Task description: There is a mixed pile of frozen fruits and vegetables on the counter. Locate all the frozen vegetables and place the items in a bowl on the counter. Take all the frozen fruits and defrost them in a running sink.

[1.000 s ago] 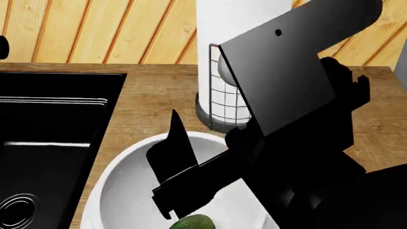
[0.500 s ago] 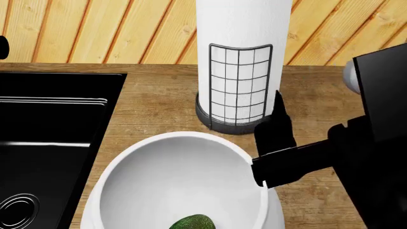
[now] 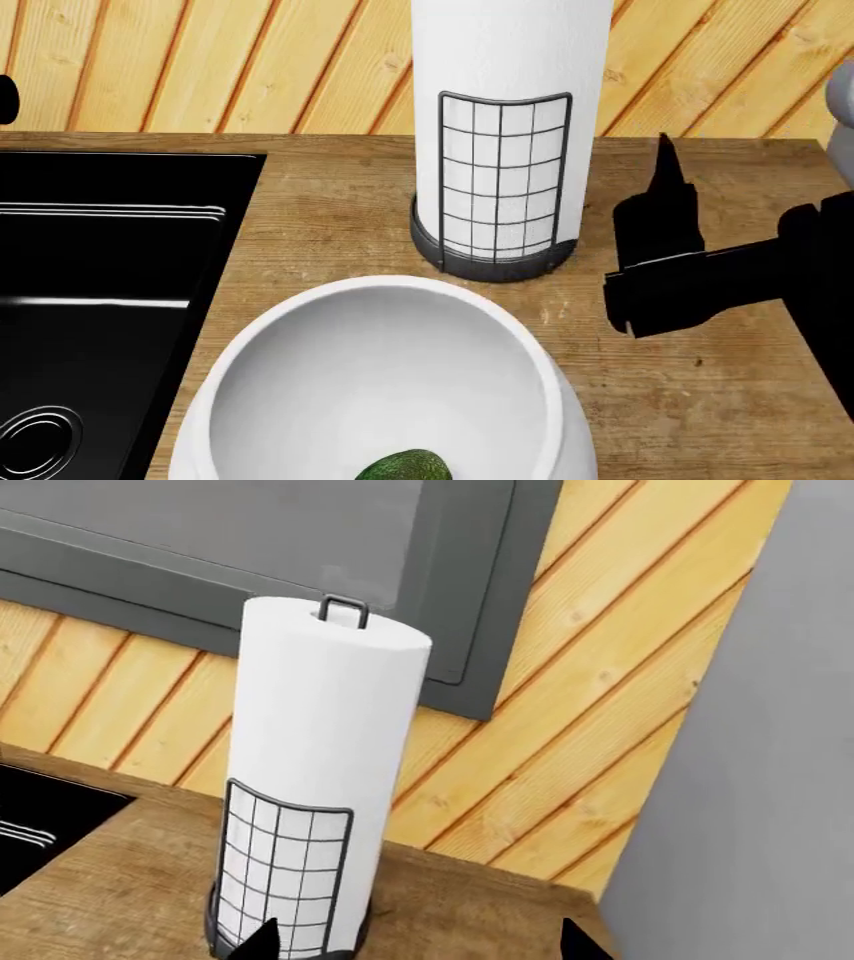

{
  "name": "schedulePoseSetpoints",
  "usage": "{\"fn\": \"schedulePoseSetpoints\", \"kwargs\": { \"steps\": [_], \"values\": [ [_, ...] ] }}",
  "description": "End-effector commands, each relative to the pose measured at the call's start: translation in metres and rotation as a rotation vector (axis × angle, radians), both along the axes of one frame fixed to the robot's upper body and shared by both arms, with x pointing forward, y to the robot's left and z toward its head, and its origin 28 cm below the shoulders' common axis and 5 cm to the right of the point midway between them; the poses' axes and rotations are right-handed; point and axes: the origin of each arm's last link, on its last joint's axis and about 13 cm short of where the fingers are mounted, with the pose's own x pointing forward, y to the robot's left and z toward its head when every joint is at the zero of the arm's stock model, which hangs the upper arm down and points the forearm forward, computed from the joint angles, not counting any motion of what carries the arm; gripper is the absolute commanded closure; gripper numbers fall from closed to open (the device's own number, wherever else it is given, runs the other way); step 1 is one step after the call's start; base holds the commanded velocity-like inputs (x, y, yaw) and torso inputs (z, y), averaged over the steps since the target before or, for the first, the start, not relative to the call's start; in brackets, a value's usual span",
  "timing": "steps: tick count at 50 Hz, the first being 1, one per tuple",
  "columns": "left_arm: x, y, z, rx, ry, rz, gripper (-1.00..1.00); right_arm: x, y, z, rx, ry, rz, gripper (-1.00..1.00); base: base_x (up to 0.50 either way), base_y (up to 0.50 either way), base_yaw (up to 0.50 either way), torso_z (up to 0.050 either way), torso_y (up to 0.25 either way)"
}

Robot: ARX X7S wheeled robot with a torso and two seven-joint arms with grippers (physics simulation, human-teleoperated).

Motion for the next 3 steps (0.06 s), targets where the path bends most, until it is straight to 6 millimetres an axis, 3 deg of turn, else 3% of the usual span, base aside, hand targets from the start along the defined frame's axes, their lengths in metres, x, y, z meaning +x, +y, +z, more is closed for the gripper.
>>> {"fn": "schedulePoseSetpoints", "kwargs": {
  "steps": [1,3],
  "values": [
    [0.0018,-0.0060,0.0202,0.008,-0.022,-0.038,-1.00,0.0015,0.0007,0.0261,-0.001,-0.062,0.016,-1.00,0.00,0.00,0.00,0.000,0.000],
    [0.0012,-0.0062,0.0233,0.014,-0.021,-0.040,-1.00,0.0023,0.0011,0.0292,-0.001,-0.069,0.020,-1.00,0.00,0.00,0.00,0.000,0.000]
  ]
}}
